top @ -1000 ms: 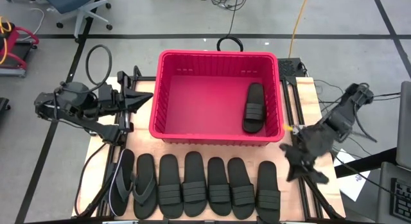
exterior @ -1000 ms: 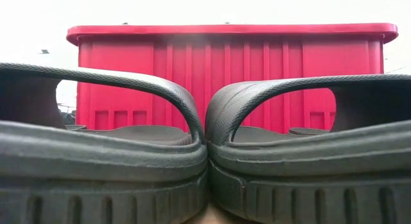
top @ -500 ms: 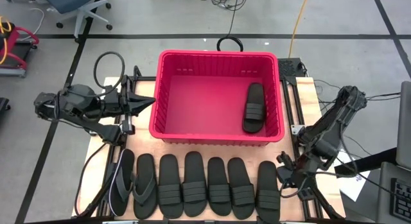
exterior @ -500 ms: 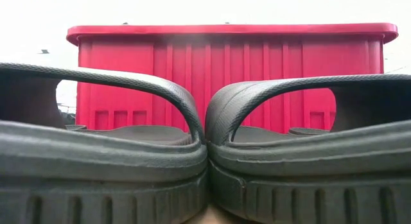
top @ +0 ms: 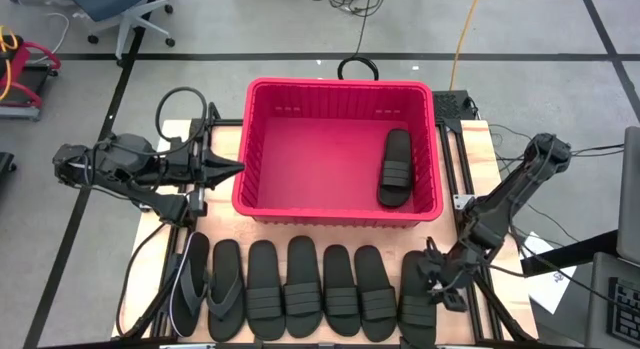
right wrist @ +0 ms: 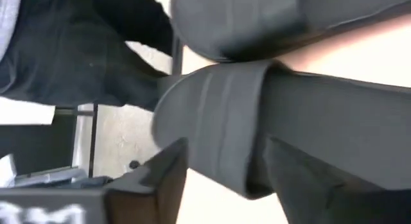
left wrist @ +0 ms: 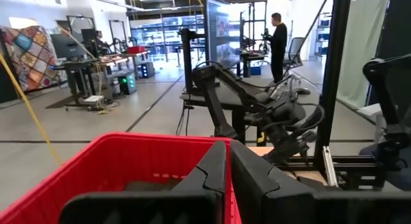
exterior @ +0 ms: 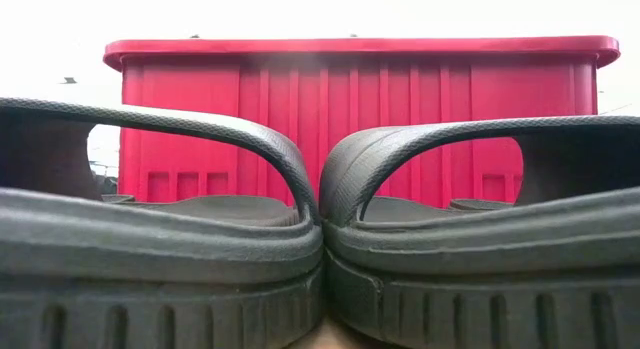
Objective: Pick and place slides into bin
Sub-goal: Put the black slide into the red bin
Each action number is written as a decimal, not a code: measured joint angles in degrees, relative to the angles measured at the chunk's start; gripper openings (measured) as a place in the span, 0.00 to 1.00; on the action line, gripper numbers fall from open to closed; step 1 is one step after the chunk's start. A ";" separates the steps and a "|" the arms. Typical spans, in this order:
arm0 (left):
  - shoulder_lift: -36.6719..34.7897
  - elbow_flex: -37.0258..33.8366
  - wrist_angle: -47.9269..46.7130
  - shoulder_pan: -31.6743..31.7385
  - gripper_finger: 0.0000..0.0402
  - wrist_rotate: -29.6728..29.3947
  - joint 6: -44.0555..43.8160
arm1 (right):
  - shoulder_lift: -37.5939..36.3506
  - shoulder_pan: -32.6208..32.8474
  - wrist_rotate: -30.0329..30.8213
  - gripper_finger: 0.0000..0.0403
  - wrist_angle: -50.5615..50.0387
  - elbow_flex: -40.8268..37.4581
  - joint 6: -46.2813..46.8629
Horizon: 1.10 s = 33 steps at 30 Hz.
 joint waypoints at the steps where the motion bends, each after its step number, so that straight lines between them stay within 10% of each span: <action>1: 0.00 0.00 -0.04 0.00 0.06 0.01 -0.04 | -0.04 -0.36 0.10 0.54 0.96 -0.93 0.02; 21: 0.02 0.00 -0.90 0.00 0.06 0.05 -1.47 | 8.35 -1.18 -4.17 0.50 20.75 -9.72 3.52; 33: 0.04 -0.02 -0.86 0.00 0.06 -0.41 -1.14 | 6.61 -1.16 -9.74 0.04 26.09 -9.76 4.69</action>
